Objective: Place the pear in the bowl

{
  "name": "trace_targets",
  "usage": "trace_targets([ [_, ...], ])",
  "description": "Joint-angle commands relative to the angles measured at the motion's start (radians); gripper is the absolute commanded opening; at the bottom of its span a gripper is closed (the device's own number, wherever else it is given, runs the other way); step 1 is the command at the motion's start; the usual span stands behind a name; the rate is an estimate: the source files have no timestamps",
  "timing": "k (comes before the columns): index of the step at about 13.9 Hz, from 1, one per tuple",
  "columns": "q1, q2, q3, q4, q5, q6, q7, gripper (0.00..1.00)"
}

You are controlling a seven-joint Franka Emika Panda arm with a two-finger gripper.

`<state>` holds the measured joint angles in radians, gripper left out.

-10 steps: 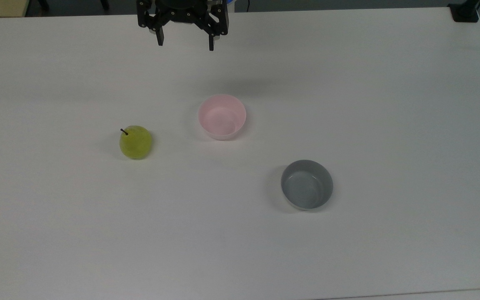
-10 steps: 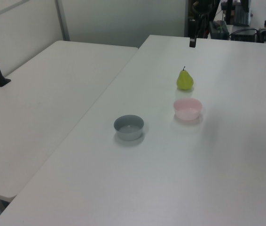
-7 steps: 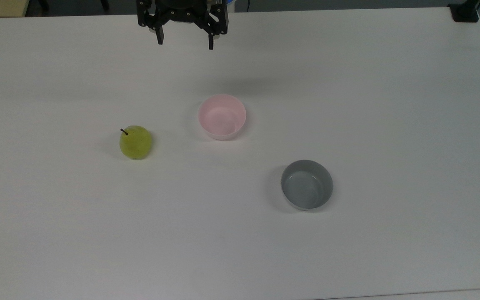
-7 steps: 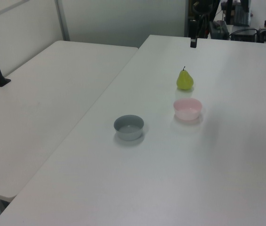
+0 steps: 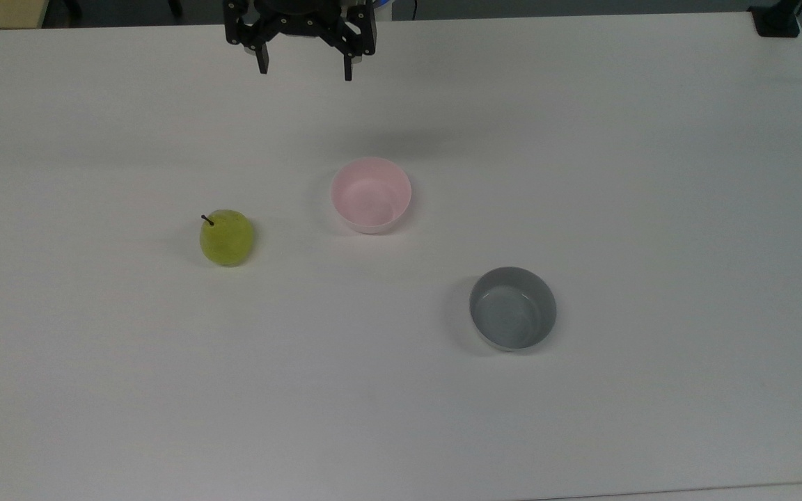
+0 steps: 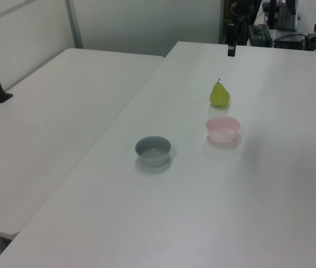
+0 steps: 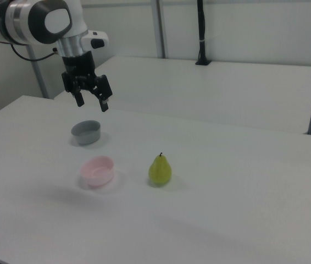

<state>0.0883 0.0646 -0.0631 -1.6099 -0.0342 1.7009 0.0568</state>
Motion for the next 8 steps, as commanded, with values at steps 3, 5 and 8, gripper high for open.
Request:
trace_targets([
  [3, -0.082, 0.011, -0.007, -0.004, 0.014, 0.052, -0.274, 1.00],
  [5, -0.123, 0.036, -0.007, -0.021, 0.017, 0.080, -0.345, 1.00],
  [8, -0.148, 0.118, -0.009, -0.060, 0.010, 0.185, -0.347, 1.00],
])
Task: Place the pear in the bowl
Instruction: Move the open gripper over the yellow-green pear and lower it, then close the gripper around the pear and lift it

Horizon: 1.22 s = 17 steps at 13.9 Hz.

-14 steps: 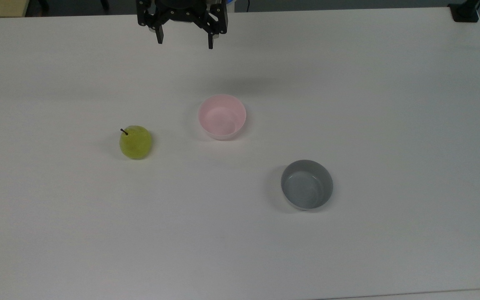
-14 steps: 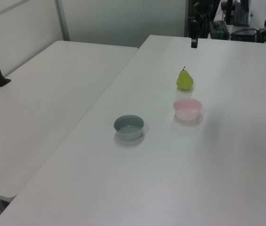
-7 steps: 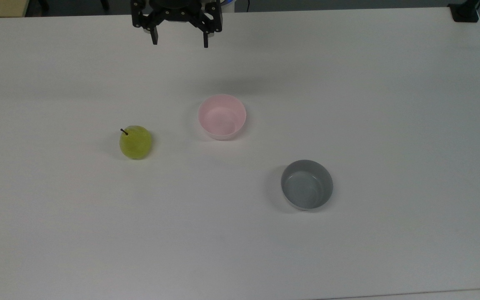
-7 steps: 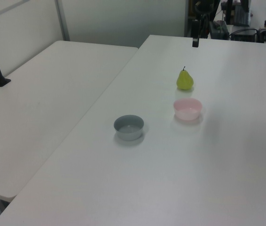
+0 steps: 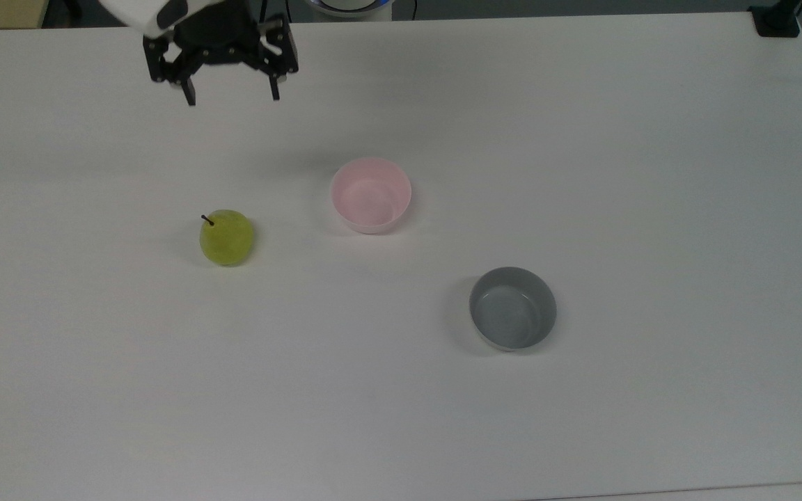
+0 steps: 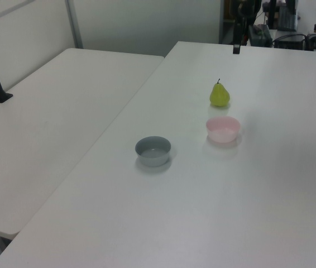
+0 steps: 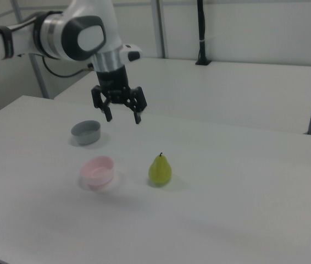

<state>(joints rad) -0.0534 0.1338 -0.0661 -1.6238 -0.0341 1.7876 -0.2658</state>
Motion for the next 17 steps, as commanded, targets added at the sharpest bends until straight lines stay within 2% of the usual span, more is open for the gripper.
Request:
trace_targets([
  [1, -0.015, 0.068, -0.008, -0.083, 0.008, 0.164, -0.024, 1.00],
  [7, -0.052, 0.214, -0.008, -0.097, -0.004, 0.352, 0.006, 1.00],
  [9, -0.054, 0.254, -0.008, -0.097, -0.003, 0.398, 0.066, 1.00],
  [12, -0.056, 0.294, -0.008, -0.100, 0.006, 0.446, 0.230, 1.00],
  [15, -0.048, 0.325, -0.008, -0.102, 0.007, 0.510, 0.292, 0.99],
  [17, -0.048, 0.328, -0.008, -0.103, -0.001, 0.512, 0.292, 0.88],
])
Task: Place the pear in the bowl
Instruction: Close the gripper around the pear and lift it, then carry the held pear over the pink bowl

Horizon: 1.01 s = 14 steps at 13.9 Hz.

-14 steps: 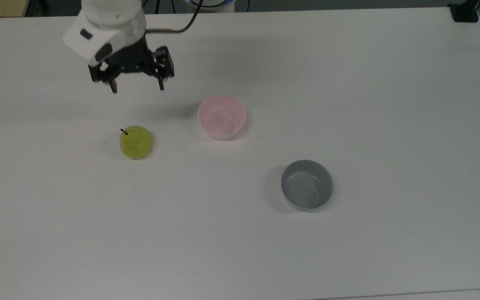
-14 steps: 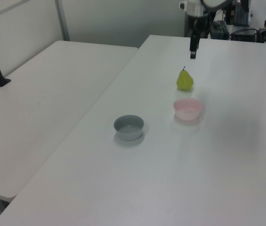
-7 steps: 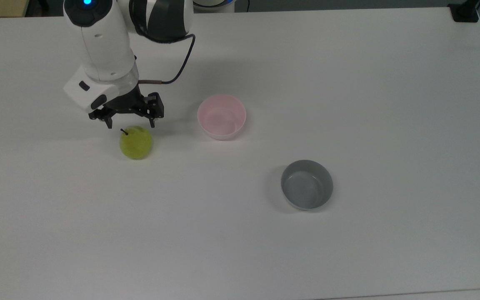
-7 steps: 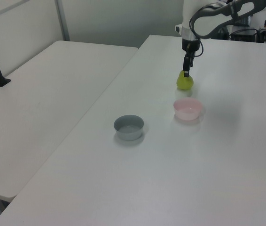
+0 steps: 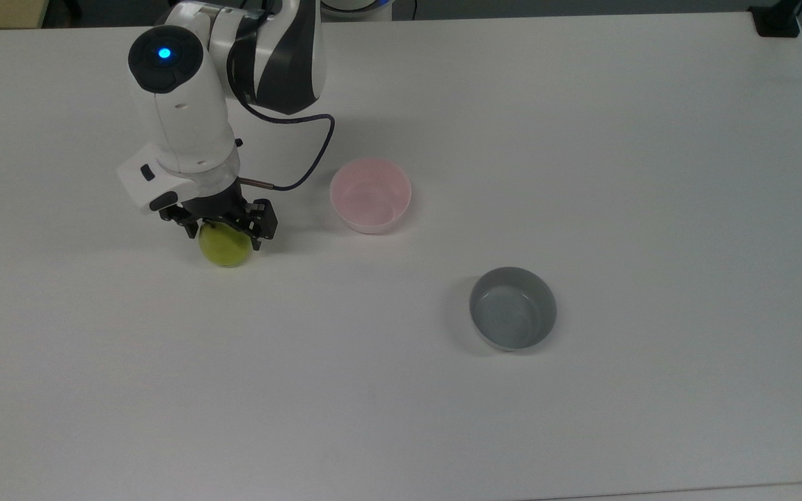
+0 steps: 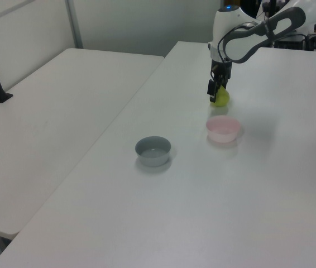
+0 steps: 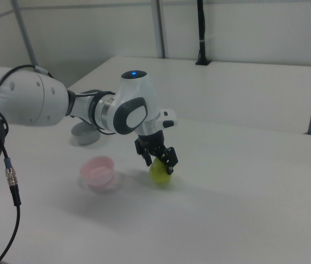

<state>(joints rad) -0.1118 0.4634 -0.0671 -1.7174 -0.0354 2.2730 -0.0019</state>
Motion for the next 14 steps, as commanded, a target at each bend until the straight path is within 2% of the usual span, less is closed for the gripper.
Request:
trace_targets([
  [1, 0.012, 0.004, -0.007, -0.010, -0.001, 0.026, 0.028, 0.82],
  [3, 0.012, 0.004, -0.007, -0.008, -0.003, 0.023, 0.026, 0.58],
  [8, 0.009, -0.070, -0.007, 0.016, 0.006, -0.038, 0.031, 0.57],
  [11, 0.011, -0.133, -0.002, 0.125, 0.018, -0.252, 0.033, 0.58],
  [12, 0.015, -0.165, 0.004, 0.145, 0.049, -0.307, 0.034, 0.59],
  [14, 0.085, -0.238, 0.004, 0.136, 0.063, -0.377, 0.033, 0.60],
])
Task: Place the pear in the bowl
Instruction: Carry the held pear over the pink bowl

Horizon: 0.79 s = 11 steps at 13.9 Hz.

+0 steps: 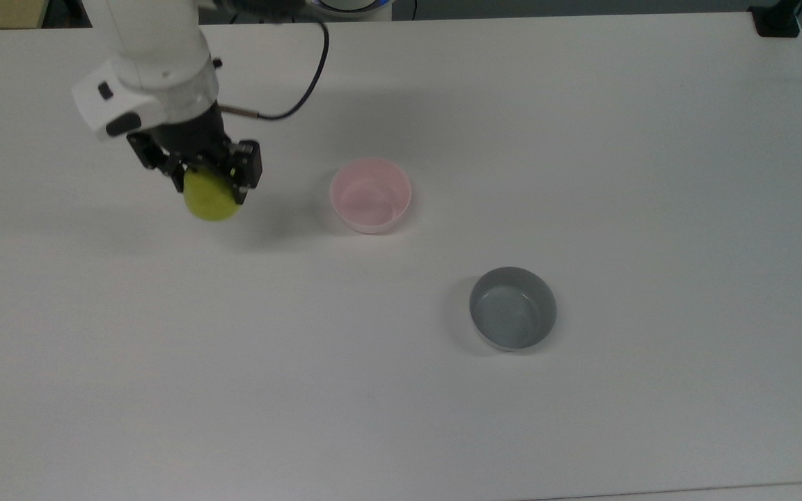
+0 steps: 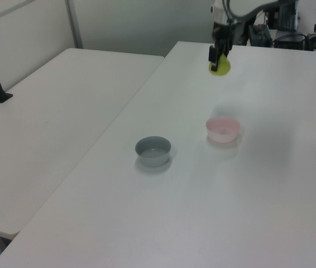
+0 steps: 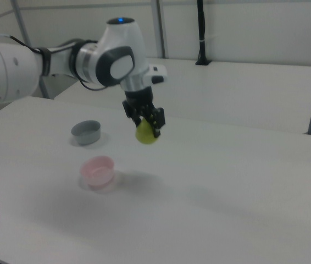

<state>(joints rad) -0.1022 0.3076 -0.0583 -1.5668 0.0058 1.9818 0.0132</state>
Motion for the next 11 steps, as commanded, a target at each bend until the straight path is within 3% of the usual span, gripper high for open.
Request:
trace_targets([
  [1, 0.111, -0.109, -0.005, -0.025, 0.022, -0.131, 0.016, 0.60],
  [5, 0.254, -0.186, -0.006, -0.160, 0.014, -0.161, 0.018, 0.60],
  [11, 0.285, -0.162, -0.006, -0.373, -0.012, 0.145, 0.005, 0.60],
])
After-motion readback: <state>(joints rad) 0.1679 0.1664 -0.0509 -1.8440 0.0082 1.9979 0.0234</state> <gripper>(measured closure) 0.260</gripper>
